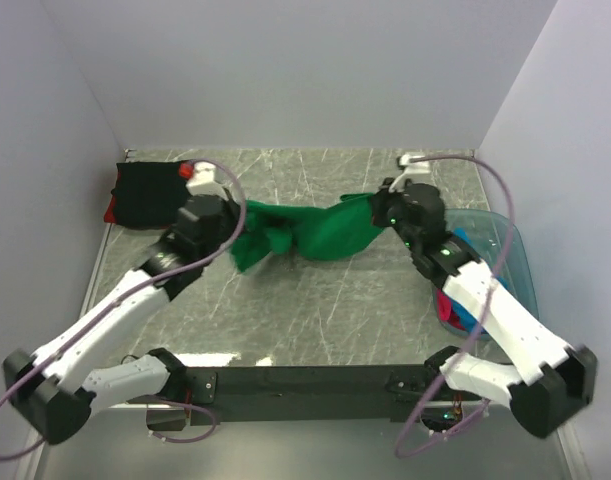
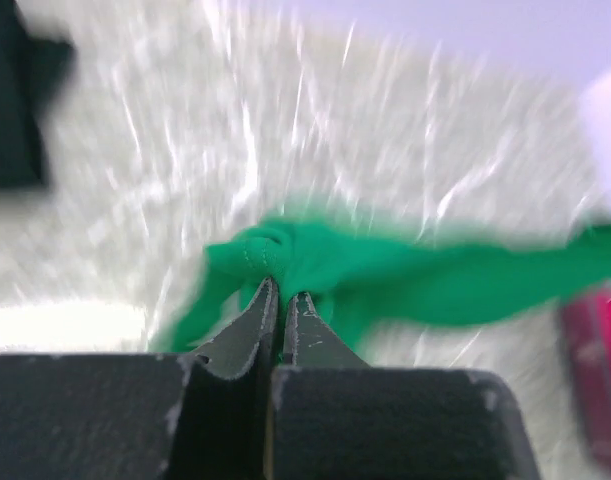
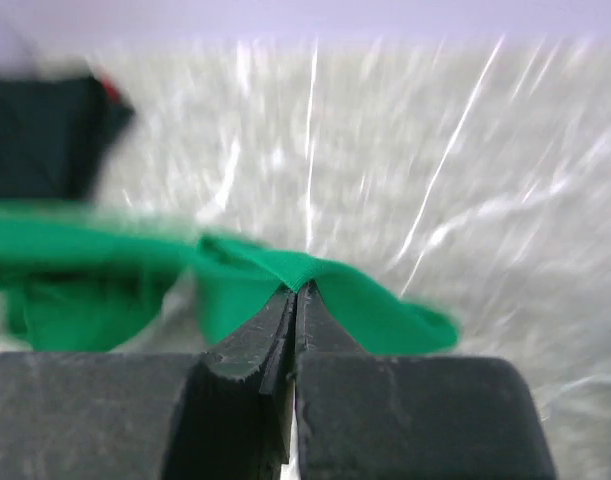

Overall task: Fold and stack the t-shirts
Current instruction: Flatten the tshirt out

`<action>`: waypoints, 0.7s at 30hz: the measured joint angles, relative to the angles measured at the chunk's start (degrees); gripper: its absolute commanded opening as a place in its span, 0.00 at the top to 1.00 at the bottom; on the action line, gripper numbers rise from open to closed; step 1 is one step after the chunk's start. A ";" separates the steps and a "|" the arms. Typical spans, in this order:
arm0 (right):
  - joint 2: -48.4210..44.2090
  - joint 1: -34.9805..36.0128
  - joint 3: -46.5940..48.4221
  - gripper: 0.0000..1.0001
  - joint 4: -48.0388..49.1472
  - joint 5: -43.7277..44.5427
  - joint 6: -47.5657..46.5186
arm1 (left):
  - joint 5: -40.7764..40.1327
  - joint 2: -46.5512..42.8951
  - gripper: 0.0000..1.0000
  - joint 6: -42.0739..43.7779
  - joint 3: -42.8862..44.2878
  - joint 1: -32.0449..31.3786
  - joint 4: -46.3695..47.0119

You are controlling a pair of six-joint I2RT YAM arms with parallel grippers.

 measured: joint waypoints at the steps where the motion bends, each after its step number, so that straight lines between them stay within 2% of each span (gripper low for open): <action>1: -1.97 -0.04 0.92 1.00 -0.68 0.74 -0.52 | -0.50 -1.81 0.99 0.61 1.64 0.61 -0.55; 3: -6.69 -0.02 2.54 1.00 -1.77 2.45 -1.55 | -1.73 -4.50 0.97 1.44 4.50 1.86 -1.62; 4: -8.94 -0.04 2.86 1.00 -2.14 3.15 -1.99 | -2.08 -5.44 0.76 2.12 5.62 2.99 -1.77; 7: -13.64 -0.20 2.86 1.00 -3.17 4.96 -2.58 | -2.62 -5.20 0.34 3.48 7.56 8.02 -1.88; 10: -15.10 -0.59 2.21 1.00 -3.65 6.14 -2.58 | -4.20 -0.94 0.26 3.52 9.20 11.65 -2.49; 13: -13.94 -0.87 -1.77 1.00 -3.50 6.71 -1.95 | -4.17 4.72 0.20 2.86 7.93 11.96 -2.62; 16: -10.21 -2.23 -7.89 1.00 -3.78 6.67 -0.55 | -3.87 6.03 0.17 1.53 0.87 10.08 -3.17; 21: -1.53 -4.09 -13.22 1.00 -4.61 6.45 0.72 | -3.56 4.76 0.20 -1.55 -7.37 4.31 -4.61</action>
